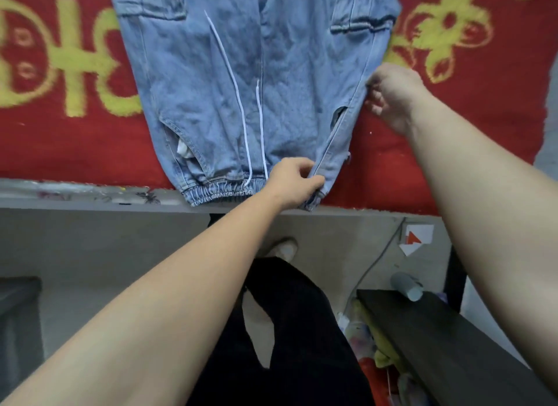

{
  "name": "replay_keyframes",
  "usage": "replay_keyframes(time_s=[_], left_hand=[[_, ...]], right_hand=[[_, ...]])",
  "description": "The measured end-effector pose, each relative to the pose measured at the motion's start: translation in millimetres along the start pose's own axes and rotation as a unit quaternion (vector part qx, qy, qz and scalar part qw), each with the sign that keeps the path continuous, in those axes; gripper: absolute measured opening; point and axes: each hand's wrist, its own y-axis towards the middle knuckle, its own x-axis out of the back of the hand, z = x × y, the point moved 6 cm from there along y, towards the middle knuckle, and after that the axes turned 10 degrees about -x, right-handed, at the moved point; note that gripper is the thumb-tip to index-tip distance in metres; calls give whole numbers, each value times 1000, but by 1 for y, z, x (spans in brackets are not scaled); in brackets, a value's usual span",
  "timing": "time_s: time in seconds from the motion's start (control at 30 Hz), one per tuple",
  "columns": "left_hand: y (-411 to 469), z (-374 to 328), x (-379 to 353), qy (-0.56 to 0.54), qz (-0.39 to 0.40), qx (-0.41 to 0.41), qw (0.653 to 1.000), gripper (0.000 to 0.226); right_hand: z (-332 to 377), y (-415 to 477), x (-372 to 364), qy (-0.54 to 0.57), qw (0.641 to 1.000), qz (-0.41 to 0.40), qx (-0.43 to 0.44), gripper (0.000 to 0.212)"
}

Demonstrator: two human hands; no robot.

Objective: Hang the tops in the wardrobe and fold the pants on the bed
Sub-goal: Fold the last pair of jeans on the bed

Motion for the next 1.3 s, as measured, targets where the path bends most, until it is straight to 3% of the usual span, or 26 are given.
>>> replay_keyframes(time_s=[0.1, 0.23, 0.33, 0.43, 0.67, 0.87, 1.03, 1.1, 1.17, 1.3], left_hand=[[-26, 3, 55, -104, -45, 17, 993, 14], [-63, 32, 125, -181, -146, 47, 972, 22], [-85, 69, 163, -215, -211, 87, 950, 13], [-96, 119, 188, -173, -263, 130, 940, 13], [-87, 184, 186, -131, -242, 211, 938, 8], [-65, 192, 193, -19, -217, 266, 939, 19], [-62, 177, 204, 28, -131, 275, 952, 17], [-58, 168, 219, 56, -125, 275, 952, 10], [-46, 154, 241, 52, -158, 258, 952, 18], [5, 108, 297, 50, -243, 165, 955, 28]], right_hand=[[31, -27, -58, -13, 997, 61, 52, 36], [73, -54, -154, -203, 954, 69, 207, 77], [77, -73, -238, -335, 898, 103, 268, 78], [58, -81, -311, -413, 850, 131, 300, 78], [-10, -52, -395, -496, 796, 172, 302, 76], [-17, -28, -400, -516, 787, 184, 285, 81], [0, -33, -388, -508, 799, 221, 234, 81], [18, -32, -372, -502, 808, 194, 238, 73], [45, -30, -352, -475, 831, 142, 252, 61], [110, -16, -317, -384, 888, 23, 254, 48]])
